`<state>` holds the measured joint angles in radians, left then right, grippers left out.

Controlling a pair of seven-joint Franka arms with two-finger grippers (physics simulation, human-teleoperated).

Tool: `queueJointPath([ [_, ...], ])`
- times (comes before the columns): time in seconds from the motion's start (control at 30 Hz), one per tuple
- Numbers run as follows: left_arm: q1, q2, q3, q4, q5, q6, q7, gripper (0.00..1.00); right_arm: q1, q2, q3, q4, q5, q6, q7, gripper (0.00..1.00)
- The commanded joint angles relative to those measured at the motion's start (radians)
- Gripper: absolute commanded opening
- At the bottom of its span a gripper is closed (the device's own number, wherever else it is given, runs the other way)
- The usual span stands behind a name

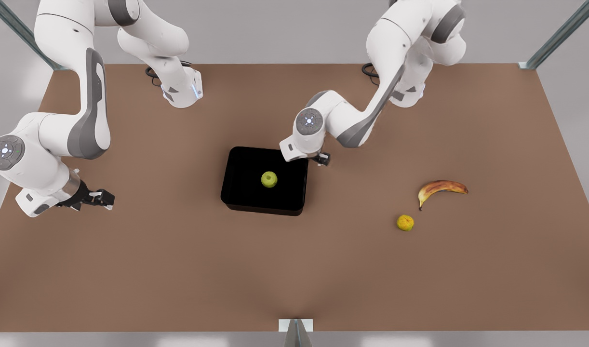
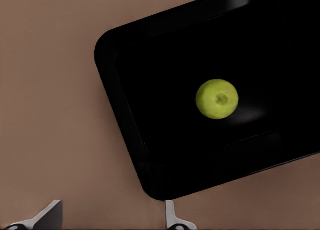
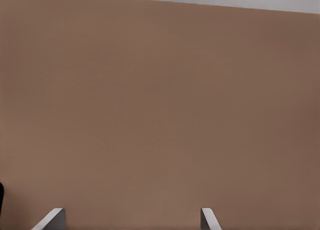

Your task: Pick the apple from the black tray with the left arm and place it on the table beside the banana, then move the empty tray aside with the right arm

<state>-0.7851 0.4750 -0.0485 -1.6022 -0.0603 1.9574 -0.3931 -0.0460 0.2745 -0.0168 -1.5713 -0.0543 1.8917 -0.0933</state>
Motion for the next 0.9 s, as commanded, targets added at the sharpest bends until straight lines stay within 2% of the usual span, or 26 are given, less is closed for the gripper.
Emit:
queueJointPath([
  [0.0, -0.042, 0.028, -0.005, 0.014, 0.042, 0.314, -0.995, 1.00, 0.000, 0.000, 0.000, 0.001, 0.001, 0.004, 0.003, 1.00],
  [0.07, -0.080, 0.115, -0.005, 0.145, 0.135, 0.246, -1.066, 1.00, 0.000, 0.000, 0.000, 0.001, 0.001, 0.004, 0.003, 1.00],
  [0.33, -0.120, 0.263, -0.005, 0.222, 0.171, 0.333, -1.107, 1.00, 0.000, 0.006, 0.000, 0.001, 0.002, 0.006, 0.003, 1.00],
  [0.67, -0.135, 0.367, -0.002, 0.237, 0.246, 0.420, -1.098, 1.00, 0.000, 0.006, 0.000, 0.002, 0.002, 0.004, 0.001, 1.00],
  [0.87, -0.145, 0.381, -0.002, 0.220, 0.300, 0.439, -1.101, 1.00, 0.000, 0.006, 0.000, 0.002, 0.004, 0.006, 0.003, 1.00],
])
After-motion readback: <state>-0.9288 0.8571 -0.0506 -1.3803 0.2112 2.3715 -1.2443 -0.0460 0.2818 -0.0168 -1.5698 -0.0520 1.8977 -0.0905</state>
